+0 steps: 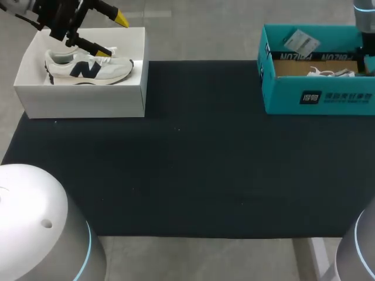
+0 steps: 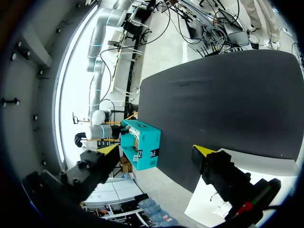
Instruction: Take the shoe out of the shoebox, open the shoe tongue, remove and reinsert the insole, then place the shoe into the shoebox
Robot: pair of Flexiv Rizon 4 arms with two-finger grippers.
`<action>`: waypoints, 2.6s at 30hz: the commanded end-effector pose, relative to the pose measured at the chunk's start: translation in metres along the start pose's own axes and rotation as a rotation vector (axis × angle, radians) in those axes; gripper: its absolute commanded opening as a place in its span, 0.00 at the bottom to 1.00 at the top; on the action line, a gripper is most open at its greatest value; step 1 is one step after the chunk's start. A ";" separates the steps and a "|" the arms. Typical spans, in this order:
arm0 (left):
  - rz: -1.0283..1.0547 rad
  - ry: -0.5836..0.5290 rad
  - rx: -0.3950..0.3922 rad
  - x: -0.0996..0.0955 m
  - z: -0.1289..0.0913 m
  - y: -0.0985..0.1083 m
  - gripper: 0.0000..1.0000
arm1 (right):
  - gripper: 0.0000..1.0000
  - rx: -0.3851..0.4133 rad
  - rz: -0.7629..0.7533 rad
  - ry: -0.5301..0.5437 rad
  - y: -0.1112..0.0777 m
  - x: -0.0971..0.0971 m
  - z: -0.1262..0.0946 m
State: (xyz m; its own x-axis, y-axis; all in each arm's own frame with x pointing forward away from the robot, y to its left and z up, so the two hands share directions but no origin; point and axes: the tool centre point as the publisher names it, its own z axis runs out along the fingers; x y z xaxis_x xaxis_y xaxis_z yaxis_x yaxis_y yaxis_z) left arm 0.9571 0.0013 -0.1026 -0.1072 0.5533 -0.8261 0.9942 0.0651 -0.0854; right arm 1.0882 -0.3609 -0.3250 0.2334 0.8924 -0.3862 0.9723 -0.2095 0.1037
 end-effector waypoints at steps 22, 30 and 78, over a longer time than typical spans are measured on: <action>0.000 0.004 0.001 0.000 0.000 0.001 1.00 | 1.00 -0.163 -0.039 0.273 -0.053 -0.003 -0.165; 0.000 0.004 0.001 0.000 0.000 0.001 1.00 | 1.00 -0.140 -0.080 0.316 -0.079 0.015 -0.180; 0.190 0.680 -0.211 0.158 -0.094 0.202 1.00 | 1.00 -0.140 -0.080 0.316 -0.079 0.015 -0.180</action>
State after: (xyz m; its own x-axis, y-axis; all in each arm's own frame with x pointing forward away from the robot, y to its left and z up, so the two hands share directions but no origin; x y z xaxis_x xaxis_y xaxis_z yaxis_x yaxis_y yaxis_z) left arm 1.1188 0.1782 -0.1953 0.0274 0.9509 -0.3084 0.9682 0.0515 0.2447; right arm 1.0141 -0.2584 -0.1735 0.1203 0.9878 -0.0991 0.9717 -0.0968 0.2156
